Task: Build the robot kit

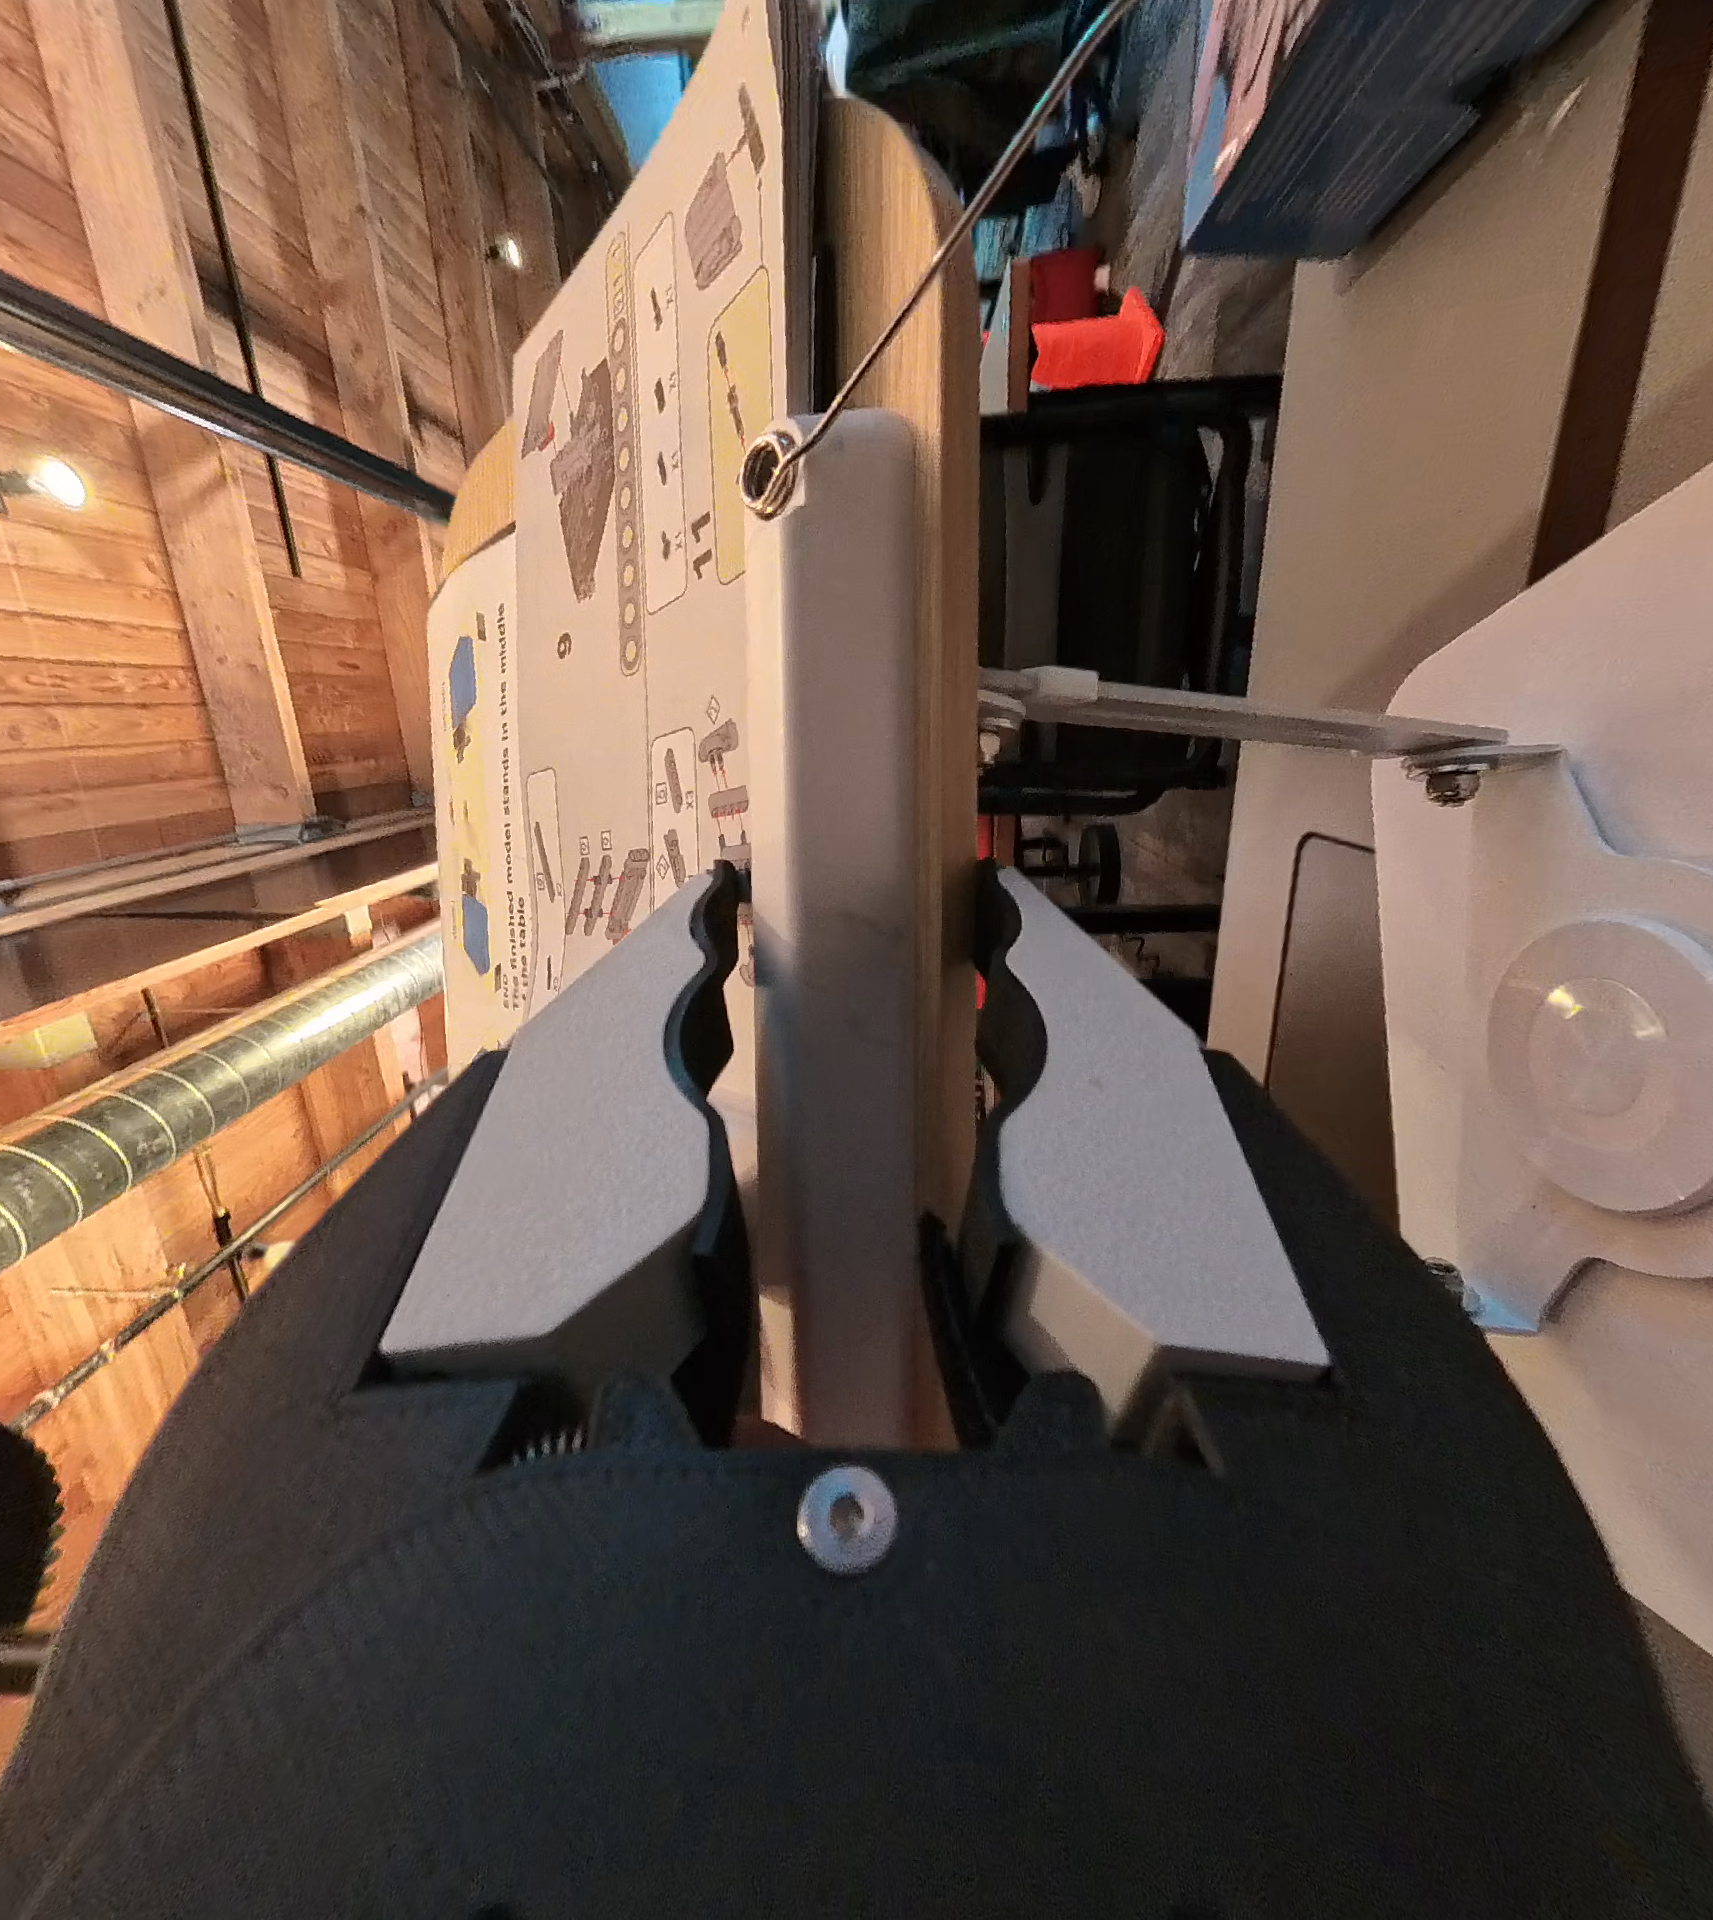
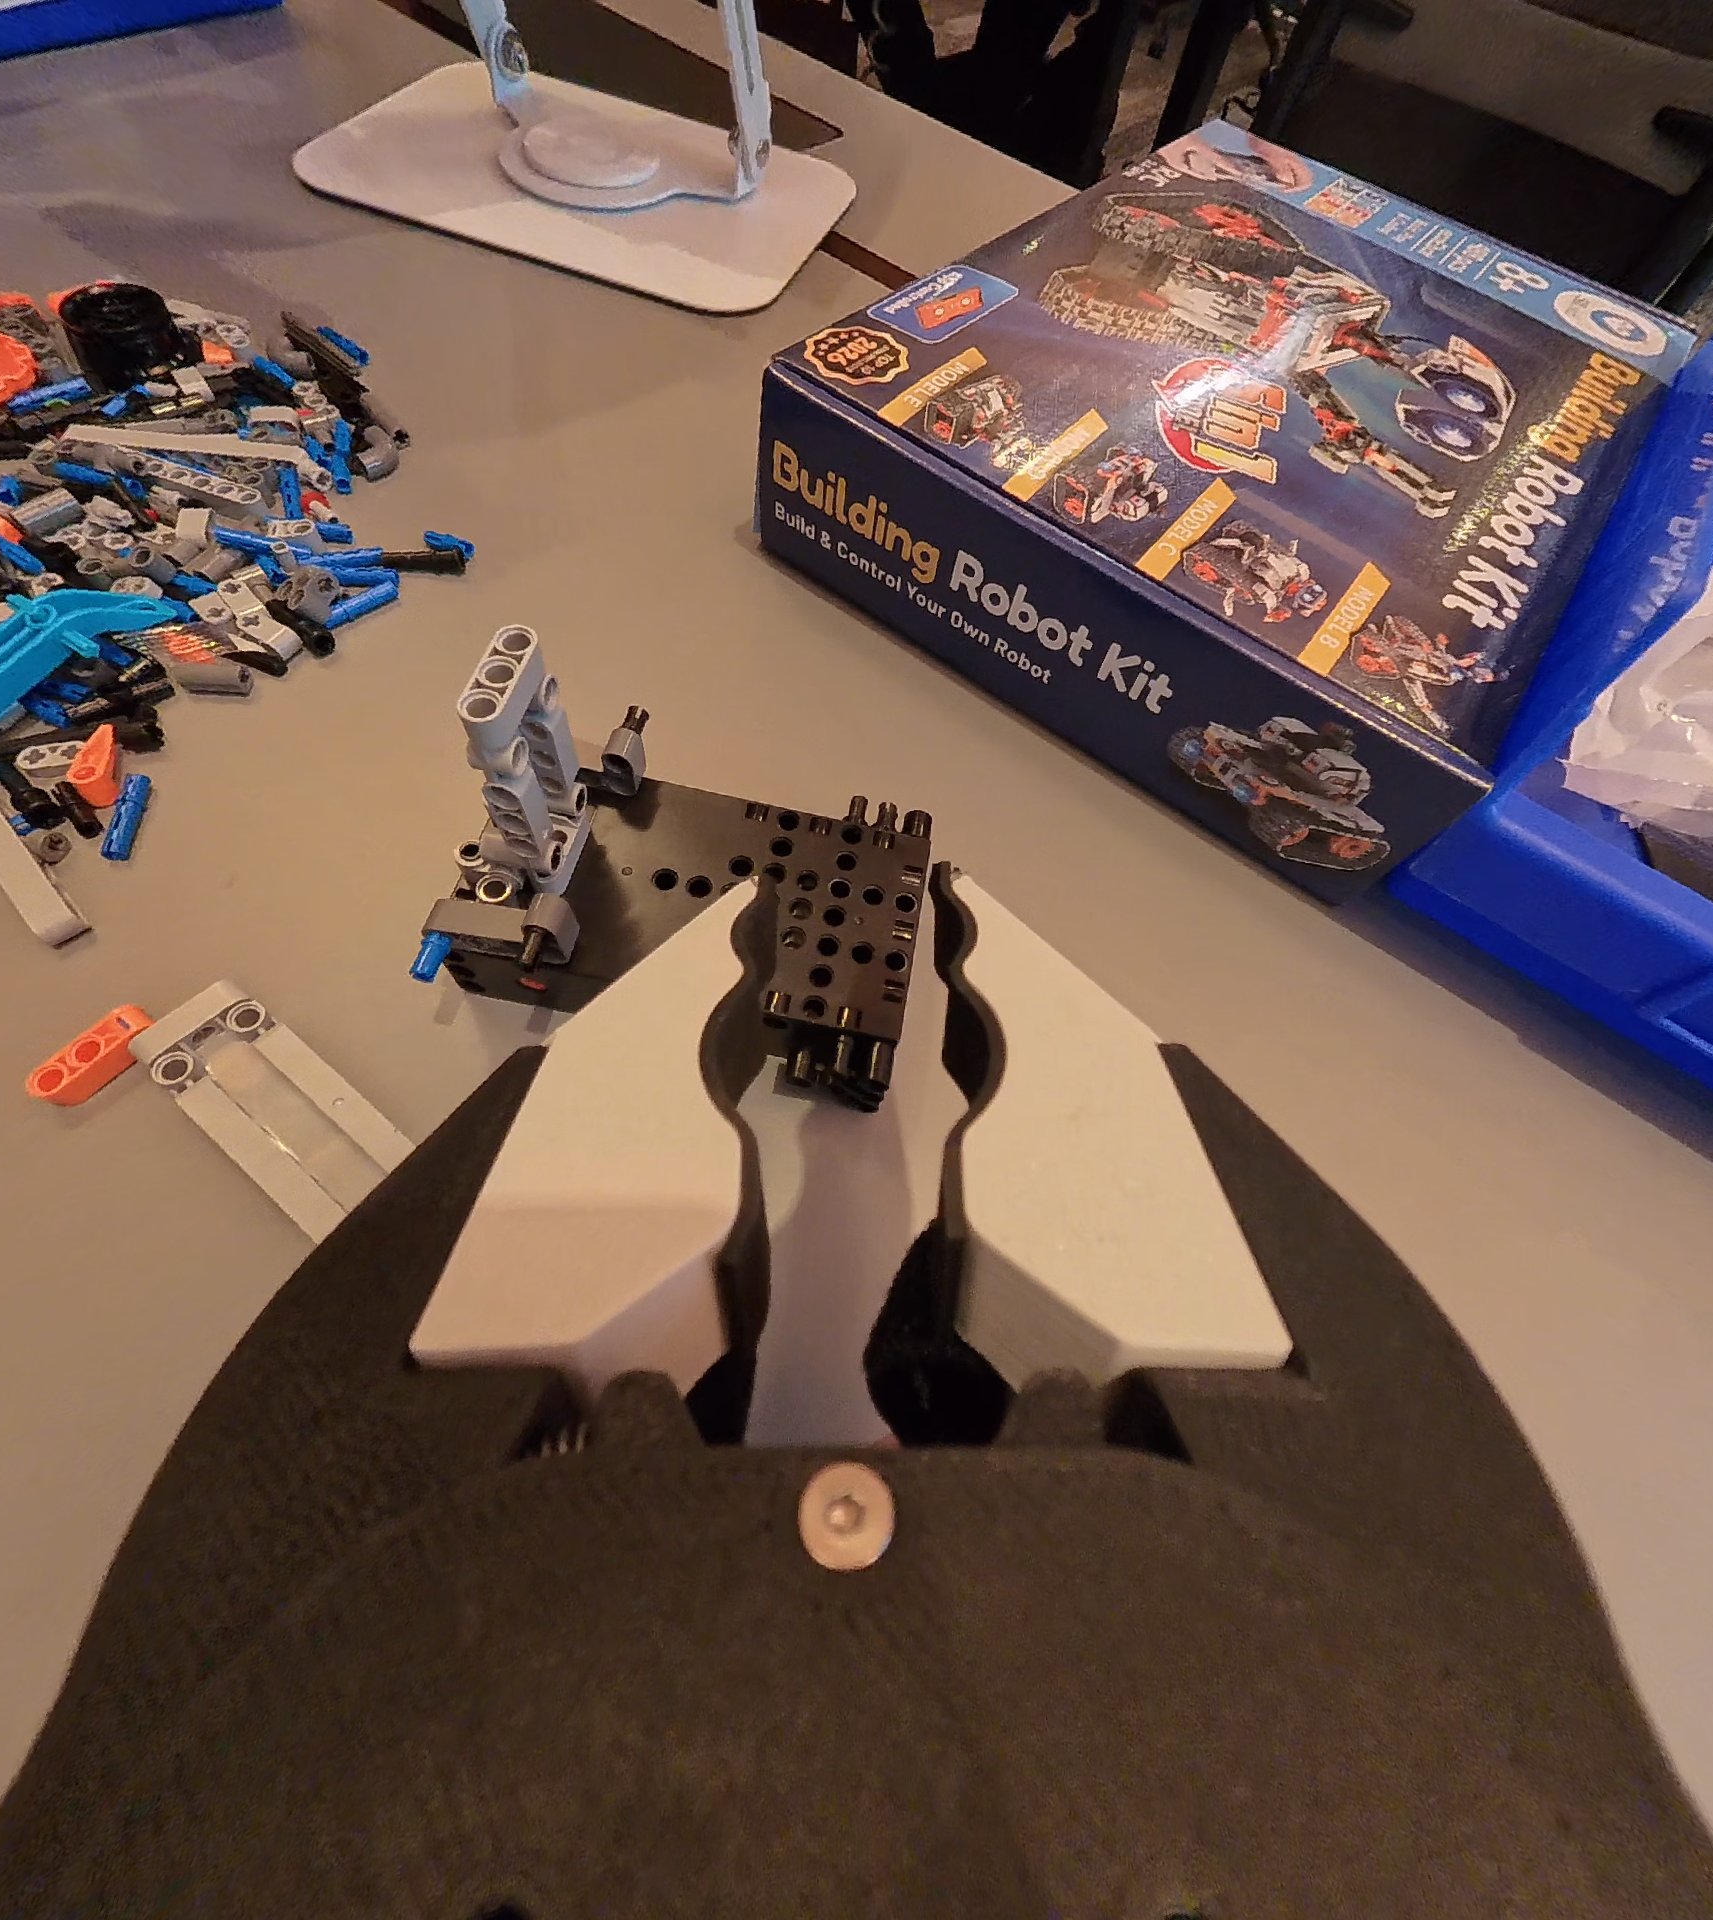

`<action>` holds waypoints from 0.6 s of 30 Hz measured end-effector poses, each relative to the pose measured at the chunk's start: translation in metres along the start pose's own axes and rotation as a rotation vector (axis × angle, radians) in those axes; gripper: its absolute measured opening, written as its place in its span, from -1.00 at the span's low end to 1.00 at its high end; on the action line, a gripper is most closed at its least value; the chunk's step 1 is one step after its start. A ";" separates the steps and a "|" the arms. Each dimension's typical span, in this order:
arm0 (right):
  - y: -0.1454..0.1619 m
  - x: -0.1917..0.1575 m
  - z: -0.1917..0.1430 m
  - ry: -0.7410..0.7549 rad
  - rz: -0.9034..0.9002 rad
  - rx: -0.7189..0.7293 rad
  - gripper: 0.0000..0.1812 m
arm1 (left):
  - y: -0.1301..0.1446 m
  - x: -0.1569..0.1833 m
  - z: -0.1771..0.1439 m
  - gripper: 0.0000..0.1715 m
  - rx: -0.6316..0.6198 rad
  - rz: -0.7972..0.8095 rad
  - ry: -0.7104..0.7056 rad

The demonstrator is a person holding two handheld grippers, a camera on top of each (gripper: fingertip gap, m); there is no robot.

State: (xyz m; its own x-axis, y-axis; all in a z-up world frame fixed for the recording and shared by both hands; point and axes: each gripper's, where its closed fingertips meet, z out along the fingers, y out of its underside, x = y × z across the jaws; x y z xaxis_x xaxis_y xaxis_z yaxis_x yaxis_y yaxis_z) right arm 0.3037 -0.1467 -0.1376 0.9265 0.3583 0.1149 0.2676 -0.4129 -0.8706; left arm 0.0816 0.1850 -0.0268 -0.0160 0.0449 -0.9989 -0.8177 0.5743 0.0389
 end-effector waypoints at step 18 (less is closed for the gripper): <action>-0.002 0.000 -0.003 0.000 0.002 0.014 -0.68 | -0.023 -0.003 -0.049 -0.49 0.205 -0.098 0.080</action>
State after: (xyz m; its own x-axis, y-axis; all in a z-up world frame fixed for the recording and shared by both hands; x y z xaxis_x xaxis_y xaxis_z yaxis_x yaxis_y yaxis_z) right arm 0.3044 -0.1482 -0.1344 0.9271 0.3572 0.1135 0.2623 -0.4022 -0.8772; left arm 0.0721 0.1319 -0.0256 0.0050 -0.0795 -0.9968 -0.6841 0.7268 -0.0613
